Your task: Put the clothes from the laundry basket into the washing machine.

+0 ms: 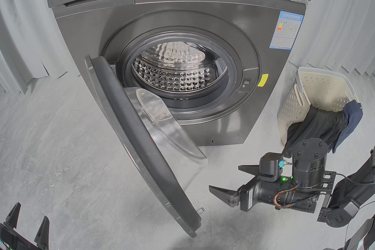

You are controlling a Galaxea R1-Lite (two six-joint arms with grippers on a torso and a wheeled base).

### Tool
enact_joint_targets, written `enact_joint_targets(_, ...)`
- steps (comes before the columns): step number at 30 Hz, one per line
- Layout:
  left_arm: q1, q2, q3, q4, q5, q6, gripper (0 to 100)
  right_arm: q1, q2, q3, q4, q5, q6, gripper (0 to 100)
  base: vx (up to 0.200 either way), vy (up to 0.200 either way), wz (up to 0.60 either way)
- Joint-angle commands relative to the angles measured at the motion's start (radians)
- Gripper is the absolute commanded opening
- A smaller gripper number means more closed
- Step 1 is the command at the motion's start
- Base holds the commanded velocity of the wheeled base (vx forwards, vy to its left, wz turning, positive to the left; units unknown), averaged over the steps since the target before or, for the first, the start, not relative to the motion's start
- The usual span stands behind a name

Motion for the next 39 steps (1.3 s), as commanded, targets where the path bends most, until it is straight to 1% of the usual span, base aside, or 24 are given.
enact_joint_targets(1, 0.001, -0.017, 0.016, 0.0, 0.001, 0.0, 100, 0.049, 0.073, -0.04, -0.034, -0.002, 0.0, 100, 0.0, 0.0, 0.0)
enact_joint_targets(4, 0.001, -0.017, 0.016, 0.0, 0.001, 0.0, 100, 0.082, 0.113, -0.049, -0.091, 0.0, -0.001, 100, 0.0, 0.0, 0.0)
enact_joint_targets(8, 0.001, -0.017, 0.016, 0.0, 0.001, 0.0, 100, 0.124, 0.145, -0.058, -0.135, 0.001, 0.0, 100, 0.0, 0.0, 0.0)
enact_joint_targets(11, 0.001, -0.017, 0.016, 0.0, 0.001, 0.0, 100, 0.131, 0.144, -0.05, -0.155, 0.0, 0.008, 100, 0.0, 0.0, 0.0)
enact_joint_targets(14, 0.001, -0.017, 0.016, 0.0, 0.001, 0.0, 100, 0.104, 0.132, -0.038, -0.144, -0.002, 0.011, 100, 0.0, 0.0, 0.0)
enact_joint_targets(16, 0.001, -0.017, 0.016, 0.0, 0.001, 0.0, 100, 0.07, 0.124, -0.031, -0.147, -0.008, 0.01, 100, 0.0, 0.0, 0.0)
enact_joint_targets(17, 0.001, -0.017, 0.016, 0.0, 0.001, 0.0, 100, 0.027, 0.118, -0.031, -0.156, -0.008, 0.003, 100, 0.0, 0.0, 0.0)
enact_joint_targets(18, 0.001, -0.017, 0.016, 0.0, 0.001, 0.0, 100, 0.027, 0.118, -0.031, -0.156, -0.008, 0.003, 100, 0.0, 0.0, 0.0)
enact_joint_targets(19, 0.001, -0.017, 0.016, 0.0, 0.001, 0.001, 100, -0.017, 0.11, -0.04, -0.153, -0.008, 0.002, 100, 0.0, 0.0, 0.0)
enact_joint_targets(20, 0.001, -0.017, 0.016, 0.0, 0.001, 0.001, 100, -0.04, 0.107, -0.046, -0.152, -0.008, 0.0, 100, 0.0, 0.0, 0.0)
enact_joint_targets(21, 0.001, -0.017, 0.016, 0.0, 0.001, 0.001, 100, -0.059, 0.107, -0.057, -0.144, -0.01, 0.0, 100, 0.0, 0.0, 0.0)
enact_joint_targets(22, 0.001, -0.017, 0.016, 0.0, 0.001, 0.001, 100, -0.059, 0.107, -0.057, -0.144, -0.01, 0.0, 100, 0.0, 0.0, 0.0)
enact_joint_targets(23, 0.001, -0.017, 0.016, 0.0, 0.001, 0.001, 100, -0.089, 0.113, -0.078, -0.14, -0.008, 0.0, 100, 0.0, 0.0, 0.0)
enact_joint_targets(26, 0.001, -0.017, 0.016, 0.0, 0.001, 0.0, 100, -0.126, 0.135, -0.129, -0.135, -0.01, 0.0, 100, 0.0, 0.0, 0.0)
enact_joint_targets(31, 0.001, -0.017, 0.016, 0.0, 0.001, 0.0, 100, -0.132, 0.25, -0.213, -0.14, -0.011, 0.0, 100, 0.0, 0.0, 0.0)
enact_joint_targets(35, 0.001, -0.017, 0.016, 0.0, 0.001, 0.0, 100, -0.106, 0.274, -0.241, -0.138, -0.013, 0.002, 100, 0.0, 0.0, 0.0)
enact_joint_targets(39, 0.001, -0.017, 0.016, 0.0, 0.001, 0.0, 100, -0.057, 0.285, -0.25, -0.138, -0.016, 0.002, 100, 0.0, 0.0, 0.0)
